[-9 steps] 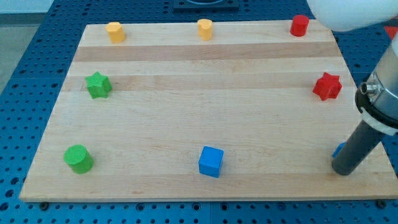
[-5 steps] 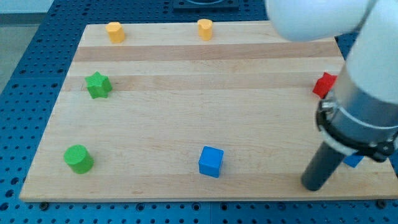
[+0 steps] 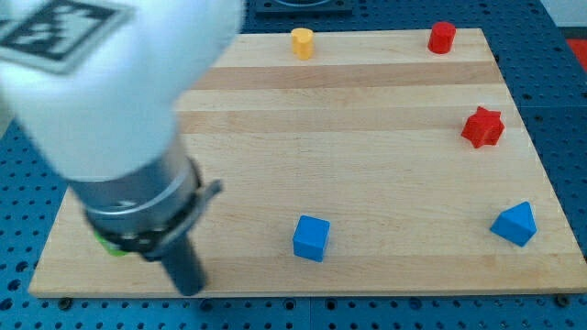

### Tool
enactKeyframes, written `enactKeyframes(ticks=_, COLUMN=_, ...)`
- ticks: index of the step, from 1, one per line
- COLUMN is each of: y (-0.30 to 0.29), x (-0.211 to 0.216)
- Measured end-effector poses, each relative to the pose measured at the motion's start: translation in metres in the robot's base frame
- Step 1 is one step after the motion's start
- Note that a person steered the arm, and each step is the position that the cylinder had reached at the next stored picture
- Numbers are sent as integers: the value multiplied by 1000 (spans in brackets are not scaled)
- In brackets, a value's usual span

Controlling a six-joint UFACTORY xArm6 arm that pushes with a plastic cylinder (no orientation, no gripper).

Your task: Move the green circle slightly up and bit a right

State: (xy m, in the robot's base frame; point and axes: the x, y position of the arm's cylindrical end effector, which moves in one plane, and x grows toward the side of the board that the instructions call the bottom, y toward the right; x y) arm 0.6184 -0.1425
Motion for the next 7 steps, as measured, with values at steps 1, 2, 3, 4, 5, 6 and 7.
enactKeyframes(ticks=1, y=-61, x=0)
enactKeyframes(ticks=2, y=-85, x=-23)
enactKeyframes(ticks=3, y=-85, x=-59)
enactKeyframes(ticks=4, y=-87, x=-89)
enactKeyframes(ticks=5, y=-88, x=-115)
enactKeyframes(ticks=6, y=-79, x=-118)
enactKeyframes(ticks=7, y=-61, x=-117)
